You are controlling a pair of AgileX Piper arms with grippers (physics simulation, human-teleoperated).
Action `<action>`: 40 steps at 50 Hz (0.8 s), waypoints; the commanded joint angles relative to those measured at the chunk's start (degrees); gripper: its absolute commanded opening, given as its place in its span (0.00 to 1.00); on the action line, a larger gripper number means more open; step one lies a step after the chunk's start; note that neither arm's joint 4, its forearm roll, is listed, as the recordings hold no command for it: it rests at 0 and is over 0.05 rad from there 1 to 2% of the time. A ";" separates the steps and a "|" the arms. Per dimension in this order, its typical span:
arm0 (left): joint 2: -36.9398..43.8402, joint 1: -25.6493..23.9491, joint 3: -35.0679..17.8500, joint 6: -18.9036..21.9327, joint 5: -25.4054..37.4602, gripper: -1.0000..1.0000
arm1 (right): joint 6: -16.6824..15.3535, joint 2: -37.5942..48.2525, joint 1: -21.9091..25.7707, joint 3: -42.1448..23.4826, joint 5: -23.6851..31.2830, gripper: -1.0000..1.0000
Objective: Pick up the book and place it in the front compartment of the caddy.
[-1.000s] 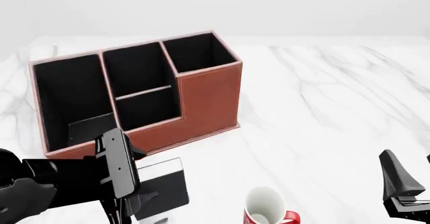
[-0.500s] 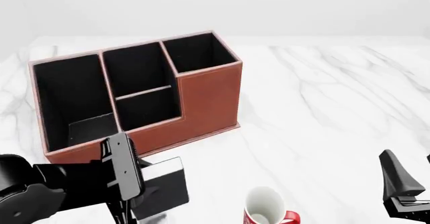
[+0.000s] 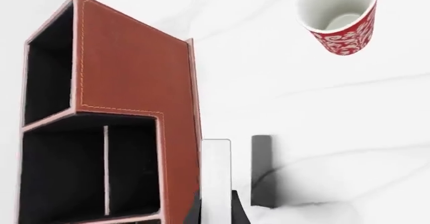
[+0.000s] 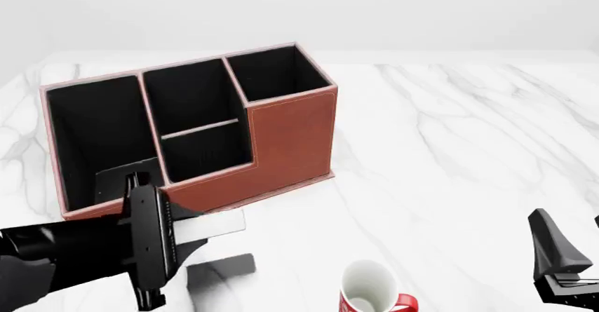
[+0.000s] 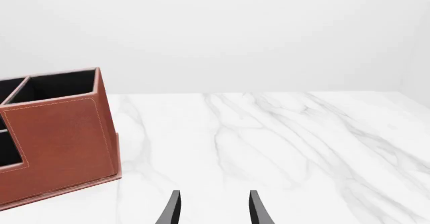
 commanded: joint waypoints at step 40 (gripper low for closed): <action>5.32 8.16 -26.42 6.75 6.76 0.00 | -0.13 -0.17 -0.01 0.01 -0.03 1.00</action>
